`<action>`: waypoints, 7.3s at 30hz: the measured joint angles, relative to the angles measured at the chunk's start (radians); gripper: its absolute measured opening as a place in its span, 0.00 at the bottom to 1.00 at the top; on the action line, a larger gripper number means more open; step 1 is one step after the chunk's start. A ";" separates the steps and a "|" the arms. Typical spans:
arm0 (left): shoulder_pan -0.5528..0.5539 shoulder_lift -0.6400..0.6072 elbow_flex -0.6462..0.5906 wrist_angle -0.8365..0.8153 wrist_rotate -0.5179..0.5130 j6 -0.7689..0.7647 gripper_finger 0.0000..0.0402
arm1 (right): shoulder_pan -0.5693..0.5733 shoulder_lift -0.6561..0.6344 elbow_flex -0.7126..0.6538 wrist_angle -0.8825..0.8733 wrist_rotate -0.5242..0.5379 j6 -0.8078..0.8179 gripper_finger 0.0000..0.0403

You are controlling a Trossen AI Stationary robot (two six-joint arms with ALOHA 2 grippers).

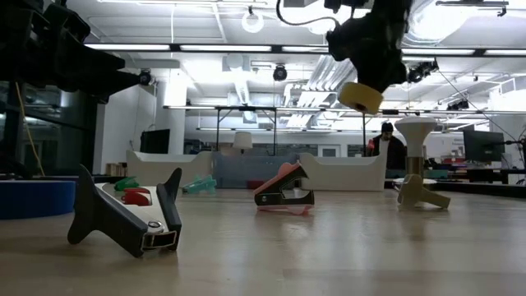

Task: Pick and place Stapler, Stapler remover, tape
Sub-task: Put the yellow tape into the right white bin, then put the gray staple remover into the left white bin

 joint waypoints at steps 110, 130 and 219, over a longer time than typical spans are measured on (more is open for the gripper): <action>0.000 0.000 0.000 0.000 0.001 0.000 0.64 | -0.729 0.507 0.344 -0.110 -0.026 -0.194 0.33; 0.000 0.000 0.000 0.000 0.001 0.000 0.64 | -0.627 0.271 0.337 -0.196 -0.079 -0.383 0.34; 0.000 0.000 0.000 0.000 0.001 0.000 0.64 | 0.554 -0.005 -0.760 0.989 0.261 0.016 0.34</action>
